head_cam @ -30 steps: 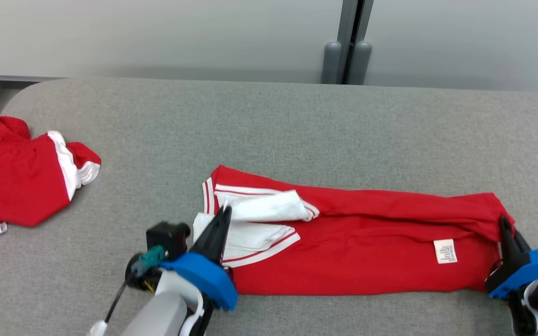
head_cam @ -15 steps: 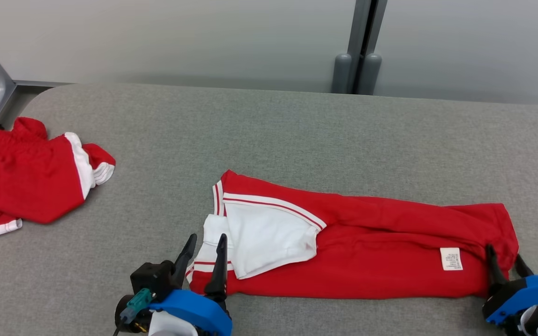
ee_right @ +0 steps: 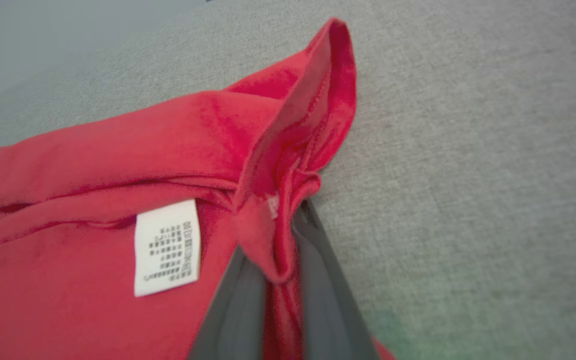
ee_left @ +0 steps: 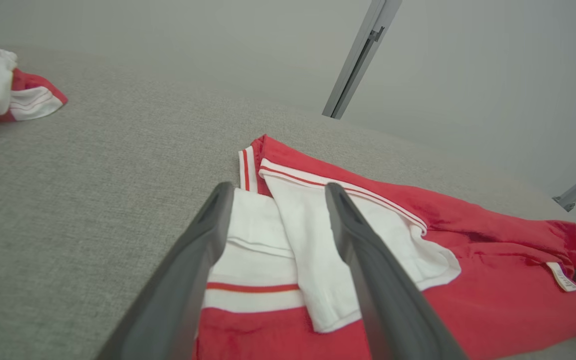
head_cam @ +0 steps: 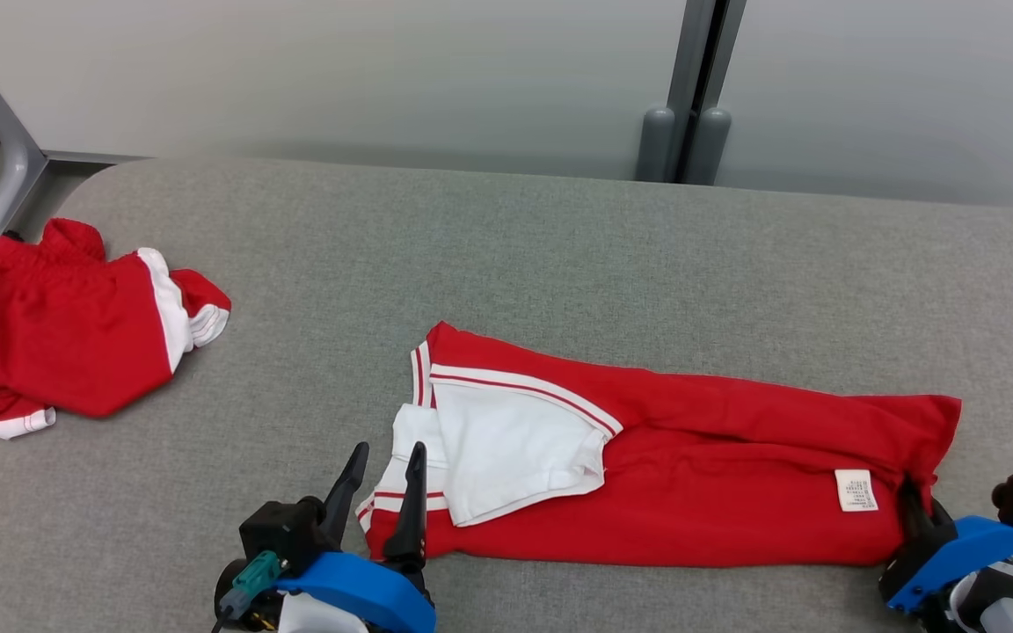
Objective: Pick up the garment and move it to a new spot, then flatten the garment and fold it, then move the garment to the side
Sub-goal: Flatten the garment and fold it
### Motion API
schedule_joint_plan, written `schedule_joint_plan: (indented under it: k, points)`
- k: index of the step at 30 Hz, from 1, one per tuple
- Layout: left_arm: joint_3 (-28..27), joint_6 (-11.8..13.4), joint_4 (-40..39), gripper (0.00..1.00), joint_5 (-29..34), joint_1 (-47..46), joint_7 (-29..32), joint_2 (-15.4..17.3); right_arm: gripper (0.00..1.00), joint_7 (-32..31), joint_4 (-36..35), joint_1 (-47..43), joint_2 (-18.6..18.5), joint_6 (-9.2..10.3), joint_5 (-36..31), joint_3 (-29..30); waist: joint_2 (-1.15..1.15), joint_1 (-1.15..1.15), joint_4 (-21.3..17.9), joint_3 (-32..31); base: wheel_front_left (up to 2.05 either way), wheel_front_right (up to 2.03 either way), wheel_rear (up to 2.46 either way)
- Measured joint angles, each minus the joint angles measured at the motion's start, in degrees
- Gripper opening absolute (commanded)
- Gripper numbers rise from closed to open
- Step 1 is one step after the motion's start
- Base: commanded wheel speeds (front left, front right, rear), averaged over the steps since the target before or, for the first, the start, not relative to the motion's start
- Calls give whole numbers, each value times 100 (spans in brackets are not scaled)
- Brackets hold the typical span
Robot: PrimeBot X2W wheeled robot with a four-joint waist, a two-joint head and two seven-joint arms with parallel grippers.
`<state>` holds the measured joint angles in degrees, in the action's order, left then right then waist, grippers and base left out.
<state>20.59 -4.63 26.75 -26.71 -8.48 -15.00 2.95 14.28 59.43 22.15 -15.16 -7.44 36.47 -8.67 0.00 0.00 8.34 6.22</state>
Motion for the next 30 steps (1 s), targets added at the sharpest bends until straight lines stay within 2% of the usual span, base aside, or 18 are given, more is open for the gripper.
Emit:
schedule_joint_plan:
  k: [4, 8, 11, 14, 22, 27, 30]
  points:
    - [16, 3, 37, 100, -1, 37, 0, 1, 0, 52, -130, -43, -203, -7, 124, 190, 1, 0, -26, -113, 0, 0, 0]
    - [34, 14, 42, 100, 0, 59, 0, -2, 0, 69, -784, -42, -465, -5, 27, 683, 1, 0, -86, -182, 0, 0, 0]
    - [40, 56, 38, 100, 2, 58, -1, -2, 0, 70, -1351, -99, -337, -3, -161, 710, 1, 0, -126, -208, 0, 0, 0]
    - [58, 63, 31, 100, 4, 56, 0, -3, 0, 73, -1912, -150, -40, -4, -196, 305, 1, 0, -147, -201, 0, 0, 0]
    - [335, 64, 185, 100, -135, 16, -1, -5, 0, -223, -2861, -113, 448, -4, 309, -1473, 1, 0, 57, -130, 0, 0, 0]
    - [613, 66, 331, 100, -257, -92, 0, -3, 0, -398, -2872, 146, 670, -4, 471, -2111, 1, 0, 394, -94, 0, 0, 0]
    - [749, 78, 375, 100, -314, -148, -5, -1, 0, -417, -2648, 303, 803, -4, 468, -2361, 1, 0, 598, -49, 0, 0, 0]
